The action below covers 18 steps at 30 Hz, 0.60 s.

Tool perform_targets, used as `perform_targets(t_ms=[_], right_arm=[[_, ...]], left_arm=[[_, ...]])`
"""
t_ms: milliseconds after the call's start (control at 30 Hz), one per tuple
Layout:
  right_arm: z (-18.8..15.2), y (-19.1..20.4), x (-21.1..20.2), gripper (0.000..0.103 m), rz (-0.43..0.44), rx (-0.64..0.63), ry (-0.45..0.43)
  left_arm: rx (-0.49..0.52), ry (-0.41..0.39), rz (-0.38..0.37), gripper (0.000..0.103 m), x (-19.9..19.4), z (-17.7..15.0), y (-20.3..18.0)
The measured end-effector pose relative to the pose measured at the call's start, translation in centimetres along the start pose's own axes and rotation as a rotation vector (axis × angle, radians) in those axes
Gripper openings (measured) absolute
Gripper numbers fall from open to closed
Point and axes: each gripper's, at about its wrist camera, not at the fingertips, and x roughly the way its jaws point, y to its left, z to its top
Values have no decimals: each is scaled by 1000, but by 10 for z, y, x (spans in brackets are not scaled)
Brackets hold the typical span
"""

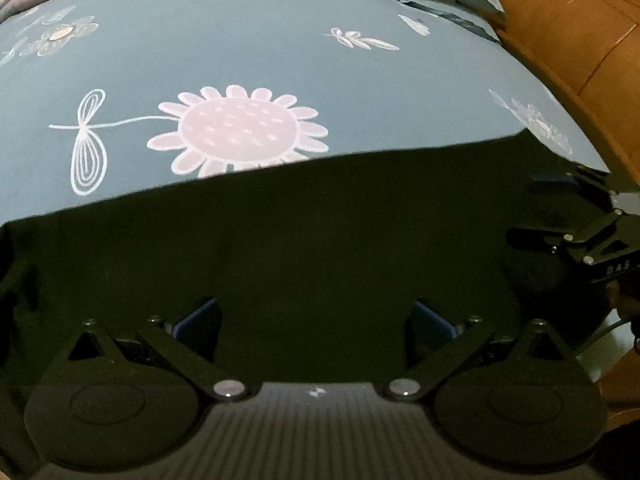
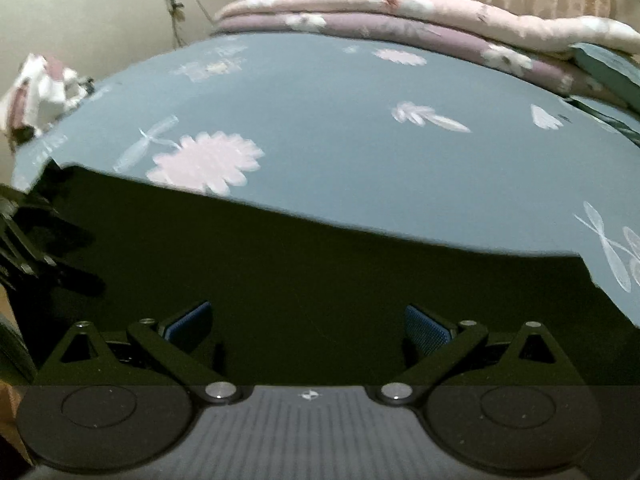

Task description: Fold clothes

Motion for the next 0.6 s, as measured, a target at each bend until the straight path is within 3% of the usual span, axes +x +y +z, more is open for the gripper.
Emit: perform_targets(t_ms=[67,200,433,600], right_arm=[[11,3,4,103,31,-2,-14],[27,9,15,103,96,-15,-19],[41,24,39,103,226,-29,16],[51,49,51,103,294,-107,33]], left_arm=[[-20,-18,-3,87,-7,3,2],[-122,-71,0,82,-29,0,24],[-361,-191,99,81,-81,-23,80],[-547,-301,175,81,-117,-51,111]])
